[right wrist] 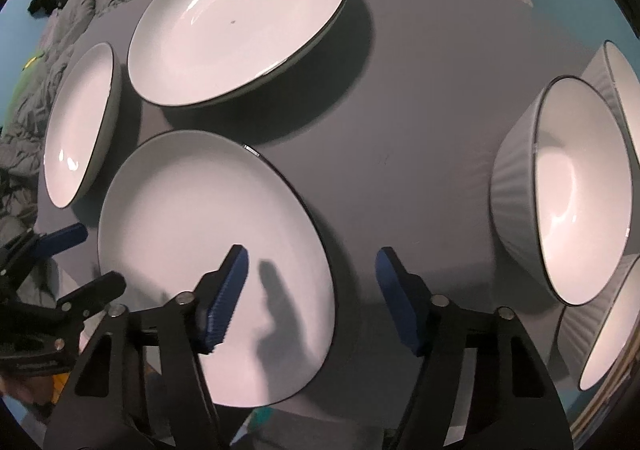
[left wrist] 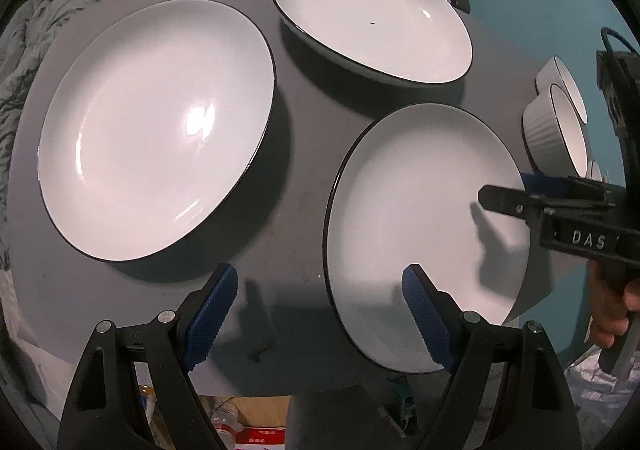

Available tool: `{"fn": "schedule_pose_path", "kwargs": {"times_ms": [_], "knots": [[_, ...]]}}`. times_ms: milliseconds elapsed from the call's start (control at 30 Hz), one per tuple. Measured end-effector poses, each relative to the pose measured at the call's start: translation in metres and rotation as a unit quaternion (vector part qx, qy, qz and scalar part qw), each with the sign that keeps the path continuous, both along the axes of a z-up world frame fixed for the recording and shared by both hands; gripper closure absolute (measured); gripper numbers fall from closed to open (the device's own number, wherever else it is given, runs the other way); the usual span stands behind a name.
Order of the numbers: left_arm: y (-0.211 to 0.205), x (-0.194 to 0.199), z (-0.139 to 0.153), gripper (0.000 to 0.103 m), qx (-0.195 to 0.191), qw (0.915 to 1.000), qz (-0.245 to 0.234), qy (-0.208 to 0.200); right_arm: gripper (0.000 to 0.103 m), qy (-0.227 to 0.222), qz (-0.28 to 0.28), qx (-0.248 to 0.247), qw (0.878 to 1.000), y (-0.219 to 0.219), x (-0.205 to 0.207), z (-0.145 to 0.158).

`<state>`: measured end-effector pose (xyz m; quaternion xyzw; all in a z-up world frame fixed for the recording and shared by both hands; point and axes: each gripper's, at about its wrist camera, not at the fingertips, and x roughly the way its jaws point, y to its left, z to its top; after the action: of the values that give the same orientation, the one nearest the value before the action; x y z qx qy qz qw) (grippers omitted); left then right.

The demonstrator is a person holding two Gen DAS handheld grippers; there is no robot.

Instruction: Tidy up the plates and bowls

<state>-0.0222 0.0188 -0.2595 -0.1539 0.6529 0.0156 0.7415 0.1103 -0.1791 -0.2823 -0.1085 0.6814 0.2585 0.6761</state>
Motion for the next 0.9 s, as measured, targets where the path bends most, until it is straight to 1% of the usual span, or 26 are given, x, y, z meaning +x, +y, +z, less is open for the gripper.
{"fn": "schedule_pose_path", "kwargs": {"times_ms": [100,133,167,233,367,467,500,533,567,667,800,900], "knots": [[-0.002,0.002,-0.002,0.018,-0.008,1.0000,0.006,0.000,0.047,0.012,0.008,0.004,1.000,-0.003,0.000,-0.003],[-0.002,0.003,-0.002,0.022,-0.009,0.9999,0.007,-0.001,0.052,0.016,0.010,0.005,1.000,-0.004,0.001,-0.004],[-0.002,0.003,-0.003,0.026,-0.009,0.9999,0.008,0.000,0.054,0.021,0.012,0.008,1.000,-0.007,0.002,-0.005],[-0.005,0.005,-0.007,0.029,-0.009,0.9999,0.008,0.007,0.055,0.021,0.014,0.011,1.000,-0.001,0.001,-0.004],[-0.007,0.006,-0.013,0.044,-0.015,0.9995,0.016,0.023,0.055,0.029,0.023,0.024,0.999,-0.008,0.005,-0.004],[-0.008,0.006,-0.014,0.045,-0.022,0.9991,0.024,0.028,0.056,0.033,0.028,0.032,0.999,-0.016,0.009,-0.002],[-0.008,0.006,-0.015,0.046,-0.024,0.9990,0.025,0.029,0.057,0.032,0.031,0.033,0.998,-0.018,0.010,-0.001],[-0.008,0.006,-0.016,0.048,-0.023,0.9989,0.026,0.032,0.057,0.031,0.037,0.033,0.998,-0.020,0.011,-0.001],[-0.008,0.006,-0.016,0.050,-0.020,0.9989,0.027,0.034,0.057,0.030,0.040,0.034,0.998,-0.011,0.016,-0.001],[-0.011,0.010,-0.016,0.050,-0.012,0.9990,0.026,0.033,0.057,0.026,0.050,0.044,0.997,-0.009,0.019,-0.001],[-0.020,0.013,-0.017,0.050,-0.007,0.9989,0.031,0.034,0.057,0.034,0.035,0.061,0.997,-0.018,0.026,0.000],[-0.023,0.014,-0.017,0.051,-0.004,0.9986,0.039,0.035,0.057,0.046,0.024,0.072,0.996,-0.030,0.032,-0.005]]}}
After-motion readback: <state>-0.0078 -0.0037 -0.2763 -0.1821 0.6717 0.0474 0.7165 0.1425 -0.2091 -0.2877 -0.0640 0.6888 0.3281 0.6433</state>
